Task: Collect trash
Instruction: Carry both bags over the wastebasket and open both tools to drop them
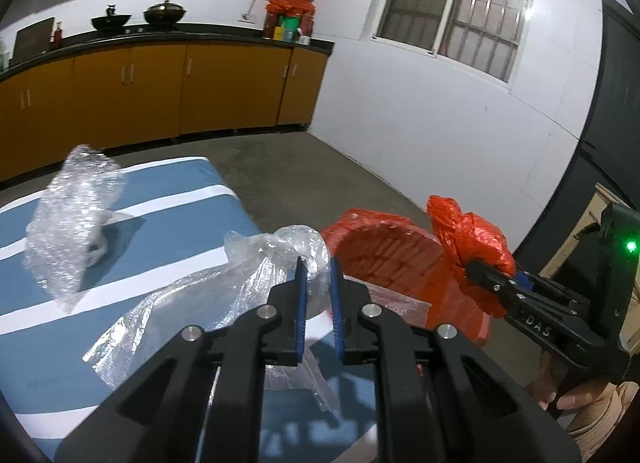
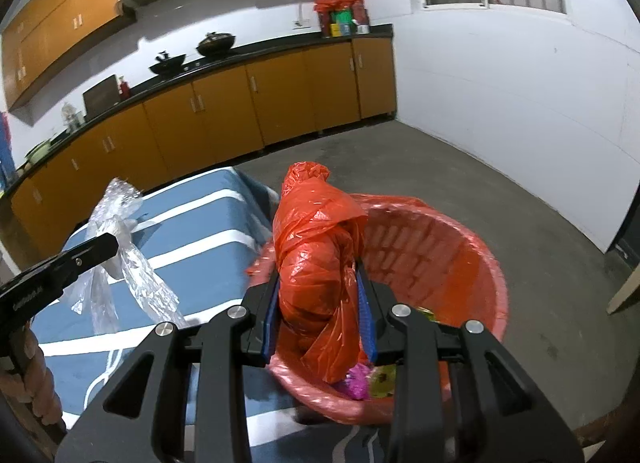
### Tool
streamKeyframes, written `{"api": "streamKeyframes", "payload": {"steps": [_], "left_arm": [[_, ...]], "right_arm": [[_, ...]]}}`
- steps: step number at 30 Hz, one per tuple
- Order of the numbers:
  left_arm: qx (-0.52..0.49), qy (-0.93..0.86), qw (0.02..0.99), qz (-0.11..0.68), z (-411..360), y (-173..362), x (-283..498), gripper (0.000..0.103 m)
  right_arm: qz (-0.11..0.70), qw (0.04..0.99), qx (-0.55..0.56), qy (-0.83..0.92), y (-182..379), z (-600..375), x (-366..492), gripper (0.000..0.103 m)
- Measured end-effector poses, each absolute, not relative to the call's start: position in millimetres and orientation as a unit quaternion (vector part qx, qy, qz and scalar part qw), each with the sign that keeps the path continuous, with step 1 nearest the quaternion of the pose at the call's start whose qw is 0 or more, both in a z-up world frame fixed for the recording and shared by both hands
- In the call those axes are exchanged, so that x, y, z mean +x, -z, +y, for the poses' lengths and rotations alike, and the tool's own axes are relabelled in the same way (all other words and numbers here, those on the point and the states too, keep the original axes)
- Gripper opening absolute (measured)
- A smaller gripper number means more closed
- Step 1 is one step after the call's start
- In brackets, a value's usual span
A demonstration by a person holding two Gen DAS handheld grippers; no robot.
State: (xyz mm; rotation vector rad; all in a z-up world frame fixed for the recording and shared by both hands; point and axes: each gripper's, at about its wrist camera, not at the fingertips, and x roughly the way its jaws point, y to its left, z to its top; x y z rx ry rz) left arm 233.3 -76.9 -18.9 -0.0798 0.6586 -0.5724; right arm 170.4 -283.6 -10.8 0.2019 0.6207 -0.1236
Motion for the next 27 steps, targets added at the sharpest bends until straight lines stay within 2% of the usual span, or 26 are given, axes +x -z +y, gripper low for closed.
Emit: {"api": "streamKeyframes", "payload": {"steps": [27], "left_arm": [[-0.021, 0.357, 0.861, 0.361, -175.6, 55.1, 267.1, 0.013]], "right_arm": [[0.287, 0.935, 0.161, 0.132, 17.0, -345.5, 179.8, 0.033]]}}
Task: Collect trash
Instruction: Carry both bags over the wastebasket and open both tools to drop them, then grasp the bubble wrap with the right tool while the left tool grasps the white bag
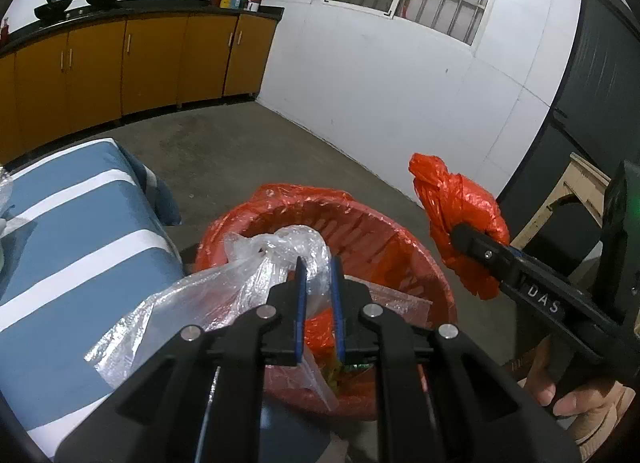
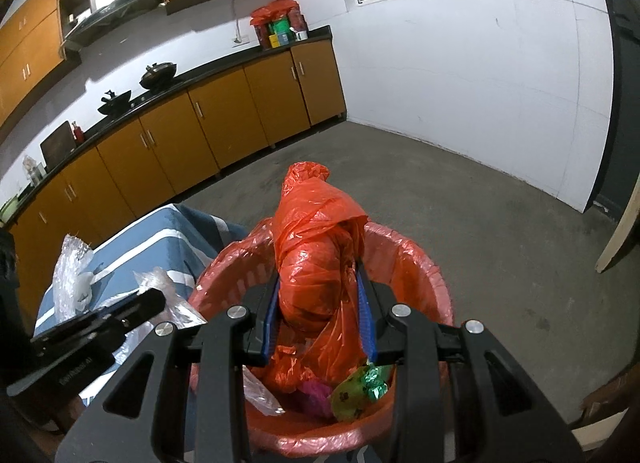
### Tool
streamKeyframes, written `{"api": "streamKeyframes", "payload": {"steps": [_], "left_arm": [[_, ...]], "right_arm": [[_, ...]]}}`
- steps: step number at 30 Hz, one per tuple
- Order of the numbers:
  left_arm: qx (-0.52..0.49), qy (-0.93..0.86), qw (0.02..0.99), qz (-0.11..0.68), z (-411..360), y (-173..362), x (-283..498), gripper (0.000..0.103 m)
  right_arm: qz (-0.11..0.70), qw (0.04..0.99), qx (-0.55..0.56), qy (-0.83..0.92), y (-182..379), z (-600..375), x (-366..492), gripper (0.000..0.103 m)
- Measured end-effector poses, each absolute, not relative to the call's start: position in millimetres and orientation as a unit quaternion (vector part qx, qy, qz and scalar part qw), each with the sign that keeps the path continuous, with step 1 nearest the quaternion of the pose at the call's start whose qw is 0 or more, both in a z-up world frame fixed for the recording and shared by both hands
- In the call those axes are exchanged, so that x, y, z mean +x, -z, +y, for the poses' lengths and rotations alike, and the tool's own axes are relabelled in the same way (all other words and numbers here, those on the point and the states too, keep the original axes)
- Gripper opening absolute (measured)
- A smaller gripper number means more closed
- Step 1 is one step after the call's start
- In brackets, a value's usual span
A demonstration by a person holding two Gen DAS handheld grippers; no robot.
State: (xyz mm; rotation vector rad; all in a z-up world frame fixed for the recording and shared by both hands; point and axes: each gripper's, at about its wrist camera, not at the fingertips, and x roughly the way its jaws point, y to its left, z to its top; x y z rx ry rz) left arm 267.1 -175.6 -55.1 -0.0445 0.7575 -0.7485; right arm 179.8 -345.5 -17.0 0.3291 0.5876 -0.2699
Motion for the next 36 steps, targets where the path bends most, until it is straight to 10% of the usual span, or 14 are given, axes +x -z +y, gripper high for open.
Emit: {"api": "streamKeyframes", "payload": {"steps": [13, 36], "left_arm": [[-0.025, 0.355, 0.852, 0.384, -189.6, 71.9, 275.6, 0.038], [-0.012, 0.143, 0.936, 0.322, -38.9, 56.0, 265.5, 0.062]], "right_arm": [[0.285, 0.934, 0.166, 0.135, 24.5, -357.3, 174.7, 0.055], [0.299, 0.949, 0.076, 0.063, 11.2, -276.8, 194.9, 0.055]]}}
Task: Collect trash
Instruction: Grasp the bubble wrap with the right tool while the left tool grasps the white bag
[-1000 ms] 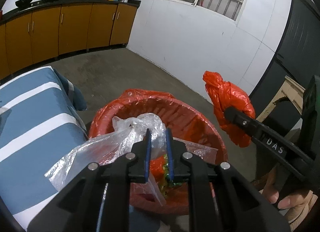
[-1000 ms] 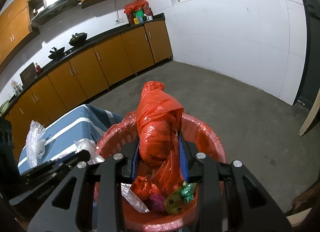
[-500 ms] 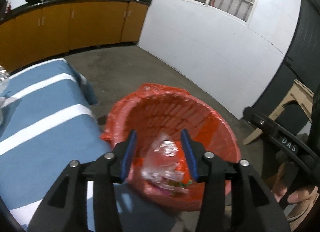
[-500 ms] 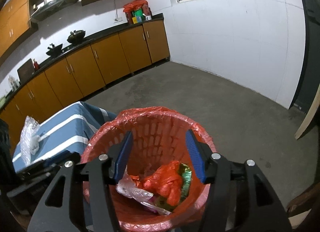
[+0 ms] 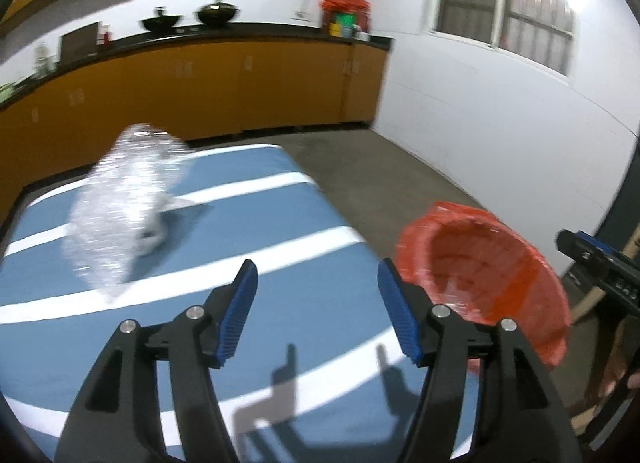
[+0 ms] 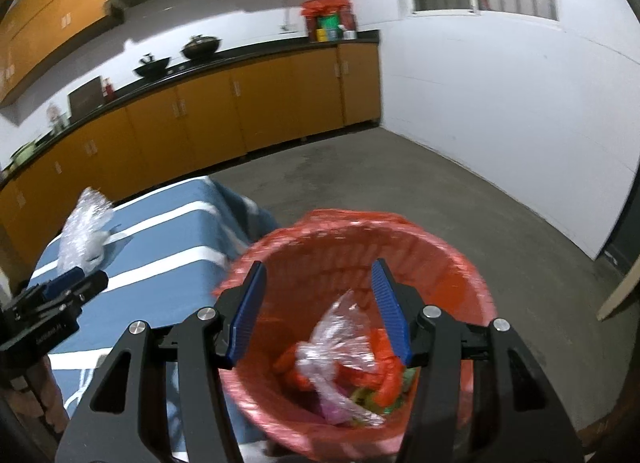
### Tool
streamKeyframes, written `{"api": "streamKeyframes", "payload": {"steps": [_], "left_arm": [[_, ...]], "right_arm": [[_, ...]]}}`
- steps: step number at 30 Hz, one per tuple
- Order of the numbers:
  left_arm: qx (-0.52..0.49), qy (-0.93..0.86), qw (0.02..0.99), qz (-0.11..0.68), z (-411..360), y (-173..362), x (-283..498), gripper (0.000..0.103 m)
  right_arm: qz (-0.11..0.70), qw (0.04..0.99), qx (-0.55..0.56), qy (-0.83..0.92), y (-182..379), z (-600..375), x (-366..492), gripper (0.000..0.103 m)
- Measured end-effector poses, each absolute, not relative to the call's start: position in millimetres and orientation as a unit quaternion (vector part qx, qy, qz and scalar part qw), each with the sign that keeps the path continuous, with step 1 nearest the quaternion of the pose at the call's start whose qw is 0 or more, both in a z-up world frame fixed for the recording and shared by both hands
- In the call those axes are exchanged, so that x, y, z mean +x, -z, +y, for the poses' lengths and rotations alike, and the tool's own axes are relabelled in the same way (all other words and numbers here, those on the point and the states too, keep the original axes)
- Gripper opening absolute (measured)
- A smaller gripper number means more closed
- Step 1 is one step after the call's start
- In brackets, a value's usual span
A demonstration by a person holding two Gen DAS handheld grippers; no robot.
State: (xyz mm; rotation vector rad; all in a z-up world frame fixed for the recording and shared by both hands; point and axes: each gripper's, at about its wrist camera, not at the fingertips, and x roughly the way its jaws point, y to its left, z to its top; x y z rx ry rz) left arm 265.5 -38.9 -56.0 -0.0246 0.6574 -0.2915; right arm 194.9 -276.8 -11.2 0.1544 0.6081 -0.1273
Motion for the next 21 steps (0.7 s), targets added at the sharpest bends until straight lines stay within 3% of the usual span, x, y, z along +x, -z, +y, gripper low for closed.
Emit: {"api": "streamKeyframes", "payload": {"steps": [10, 21], "left_arm": [[-0.048, 0.023, 0.949, 0.312, 72.2, 59.5, 261.4, 0.062], [-0.074, -0.104, 0.953, 0.275, 183.1, 54.7, 229.8, 0.066]], "right_arm": [[0.301, 0.951, 0.060, -0.020, 7.7, -203.5, 222.2, 0.055], [0.294, 0.942, 0.035, -0.159, 9.7, -58.4, 282.3, 0.055]]}}
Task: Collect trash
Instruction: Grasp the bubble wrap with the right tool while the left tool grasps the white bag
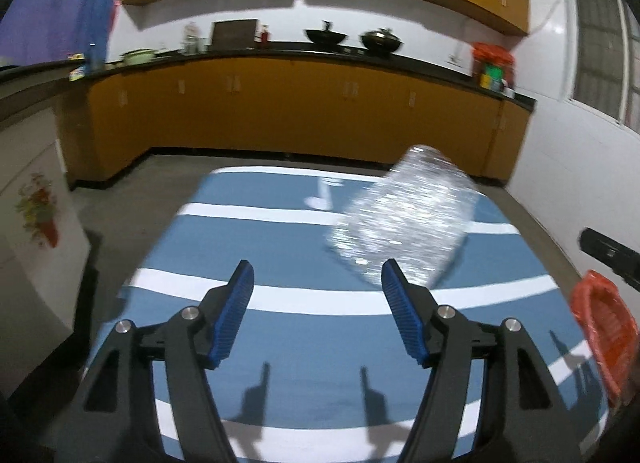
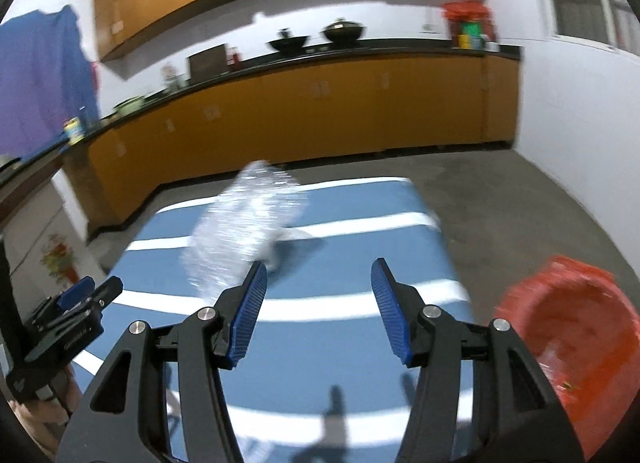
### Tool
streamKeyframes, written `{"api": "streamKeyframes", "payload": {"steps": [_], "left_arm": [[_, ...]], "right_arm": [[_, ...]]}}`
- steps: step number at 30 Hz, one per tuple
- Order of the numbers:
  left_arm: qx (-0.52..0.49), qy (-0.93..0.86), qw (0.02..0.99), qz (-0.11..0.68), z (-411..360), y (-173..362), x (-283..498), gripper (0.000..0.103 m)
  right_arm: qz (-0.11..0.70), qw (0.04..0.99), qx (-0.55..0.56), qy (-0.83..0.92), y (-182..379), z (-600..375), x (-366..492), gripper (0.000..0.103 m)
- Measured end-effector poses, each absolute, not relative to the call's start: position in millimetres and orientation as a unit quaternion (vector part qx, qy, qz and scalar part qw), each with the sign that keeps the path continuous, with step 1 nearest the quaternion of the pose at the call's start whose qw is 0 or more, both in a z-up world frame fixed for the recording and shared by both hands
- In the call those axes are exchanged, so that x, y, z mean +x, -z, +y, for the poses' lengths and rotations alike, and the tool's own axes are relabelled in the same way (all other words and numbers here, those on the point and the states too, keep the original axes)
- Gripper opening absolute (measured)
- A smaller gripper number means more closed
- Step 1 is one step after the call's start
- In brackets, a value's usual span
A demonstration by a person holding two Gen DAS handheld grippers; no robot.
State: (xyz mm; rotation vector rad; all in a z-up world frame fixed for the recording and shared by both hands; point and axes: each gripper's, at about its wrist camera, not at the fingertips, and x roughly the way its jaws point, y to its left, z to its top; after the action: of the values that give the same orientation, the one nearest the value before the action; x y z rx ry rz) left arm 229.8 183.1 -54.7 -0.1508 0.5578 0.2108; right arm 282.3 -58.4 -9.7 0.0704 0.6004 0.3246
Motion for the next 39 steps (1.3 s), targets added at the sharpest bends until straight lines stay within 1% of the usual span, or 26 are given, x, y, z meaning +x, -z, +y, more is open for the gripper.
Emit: {"api": "streamKeyframes", "payload": {"steps": [5, 7, 12, 17, 18, 19, 20, 21, 22, 24, 25, 28, 39], "left_arm": [[-0.092, -0.131, 0.949, 0.270, 219.5, 57.5, 220.9, 0.066], [-0.103, -0.140, 0.948, 0.267, 232.3, 58.5, 218.5, 0.066], [-0.121, -0.150, 0.945, 0.266, 250.1, 63.4, 216.9, 0.066], [-0.127, -0.147, 0.942, 0.272, 255.0, 68.4, 222.7, 0.066], [-0.129, -0.146, 0.942, 0.273, 256.1, 69.7, 224.1, 0.066], [-0.131, -0.145, 0.942, 0.273, 255.9, 69.9, 225.0, 0.066], [-0.132, -0.143, 0.942, 0.273, 255.6, 70.0, 226.1, 0.066], [-0.134, -0.141, 0.942, 0.274, 255.0, 70.2, 227.0, 0.066], [-0.134, -0.140, 0.942, 0.274, 254.2, 70.1, 227.7, 0.066], [-0.133, -0.137, 0.943, 0.273, 253.9, 70.4, 227.0, 0.066], [-0.132, -0.136, 0.943, 0.273, 252.7, 70.1, 226.7, 0.066], [-0.128, -0.133, 0.945, 0.272, 249.1, 68.4, 225.5, 0.066], [-0.109, -0.110, 0.948, 0.279, 225.4, 63.9, 238.3, 0.066]], "right_arm": [[0.319, 0.930, 0.049, -0.176, 31.3, -14.8, 319.0, 0.056], [0.324, 0.930, 0.048, -0.169, 39.1, -1.7, 331.6, 0.064], [0.339, 0.928, 0.039, -0.147, 60.4, 18.7, 358.2, 0.070], [0.356, 0.922, 0.039, -0.148, 71.8, 28.0, 370.4, 0.070], [0.363, 0.919, 0.035, -0.153, 73.3, 31.1, 372.2, 0.067], [0.365, 0.916, 0.036, -0.160, 73.5, 32.2, 373.0, 0.052], [0.366, 0.916, 0.036, -0.162, 73.4, 33.3, 373.1, 0.045], [0.367, 0.915, 0.035, -0.164, 72.8, 34.2, 374.0, 0.036], [0.367, 0.914, 0.034, -0.170, 72.3, 34.5, 373.4, 0.024], [0.364, 0.915, 0.030, -0.174, 70.6, 34.1, 370.5, 0.013], [0.362, 0.915, 0.029, -0.175, 69.7, 33.5, 369.1, 0.011], [0.354, 0.917, 0.035, -0.181, 64.2, 27.2, 360.7, 0.009], [0.328, 0.922, 0.044, -0.200, 44.2, -14.2, 320.1, 0.008]]}}
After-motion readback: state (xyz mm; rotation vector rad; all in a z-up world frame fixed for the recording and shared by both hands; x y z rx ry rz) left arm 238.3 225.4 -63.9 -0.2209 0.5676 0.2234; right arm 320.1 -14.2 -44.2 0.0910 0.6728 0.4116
